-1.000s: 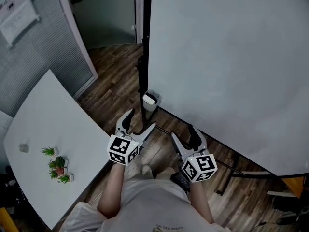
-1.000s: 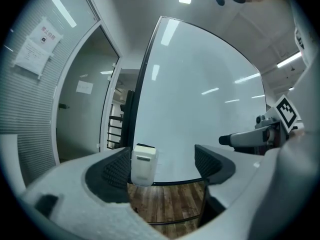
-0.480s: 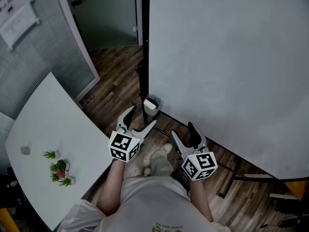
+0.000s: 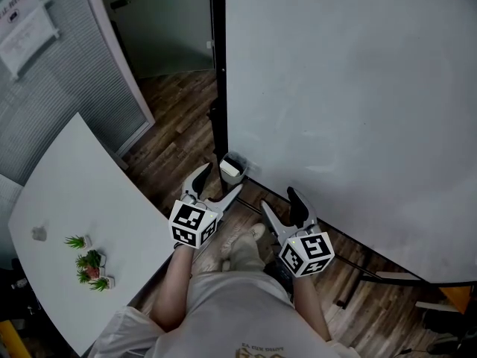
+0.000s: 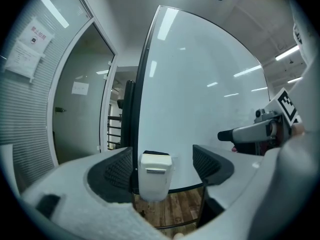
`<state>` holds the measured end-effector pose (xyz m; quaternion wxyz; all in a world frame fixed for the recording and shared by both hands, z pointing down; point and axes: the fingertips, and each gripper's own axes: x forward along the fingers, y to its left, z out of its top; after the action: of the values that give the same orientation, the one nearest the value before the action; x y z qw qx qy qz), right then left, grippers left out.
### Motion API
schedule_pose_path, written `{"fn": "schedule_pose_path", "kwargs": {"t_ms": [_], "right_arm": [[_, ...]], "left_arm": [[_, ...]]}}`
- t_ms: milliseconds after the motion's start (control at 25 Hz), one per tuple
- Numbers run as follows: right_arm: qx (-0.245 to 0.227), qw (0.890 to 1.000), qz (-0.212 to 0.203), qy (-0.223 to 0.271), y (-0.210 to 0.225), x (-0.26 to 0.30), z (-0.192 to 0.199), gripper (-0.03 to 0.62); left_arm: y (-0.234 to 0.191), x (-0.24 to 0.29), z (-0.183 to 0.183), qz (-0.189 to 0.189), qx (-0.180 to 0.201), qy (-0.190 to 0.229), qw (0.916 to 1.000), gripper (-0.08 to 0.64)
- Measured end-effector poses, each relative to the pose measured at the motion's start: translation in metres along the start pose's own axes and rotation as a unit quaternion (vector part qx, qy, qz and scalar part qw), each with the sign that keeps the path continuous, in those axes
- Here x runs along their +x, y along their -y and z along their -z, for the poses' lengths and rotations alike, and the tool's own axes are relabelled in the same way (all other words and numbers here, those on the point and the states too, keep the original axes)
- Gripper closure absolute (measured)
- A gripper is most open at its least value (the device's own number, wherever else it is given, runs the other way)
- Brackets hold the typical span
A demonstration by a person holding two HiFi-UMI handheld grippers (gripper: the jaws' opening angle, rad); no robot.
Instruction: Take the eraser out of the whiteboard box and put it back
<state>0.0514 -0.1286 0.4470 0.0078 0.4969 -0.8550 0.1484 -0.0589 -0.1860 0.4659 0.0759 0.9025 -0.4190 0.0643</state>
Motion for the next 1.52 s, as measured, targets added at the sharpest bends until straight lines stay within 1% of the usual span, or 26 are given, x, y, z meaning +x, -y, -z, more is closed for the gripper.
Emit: {"fn": "schedule_pose_path", "kwargs": {"t_ms": [200,480,640,960,1520], "right_arm": [[0.014,1.000,-0.006,-0.004,0.006,0.006,0.004,0.268],[0.014,1.000,-0.019,-0.012,0.006,0.016,0.006,0.268],[0.017,1.000,-0.019,-0.011,0.009,0.017,0.005,0.268],[0.022,0.999,-0.022,-0.013,0.007,0.018,0.005,0.273],[0.026,0.999,-0.014,-0.013,0.014,0.017,0.006,0.275]], "left_arm": [[-0.005,0.011,0.006,-0.003,-0.002,-0.003,1.0000,0.209],[-0.006,0.026,0.007,0.001,0.009,-0.009,0.9999,0.210],[-0.005,0.032,0.010,0.003,0.018,-0.018,0.9997,0.216],[-0.006,0.041,0.010,0.001,0.025,-0.017,0.9995,0.233],[-0.007,0.049,0.013,-0.005,0.046,-0.020,0.9987,0.249]]}}
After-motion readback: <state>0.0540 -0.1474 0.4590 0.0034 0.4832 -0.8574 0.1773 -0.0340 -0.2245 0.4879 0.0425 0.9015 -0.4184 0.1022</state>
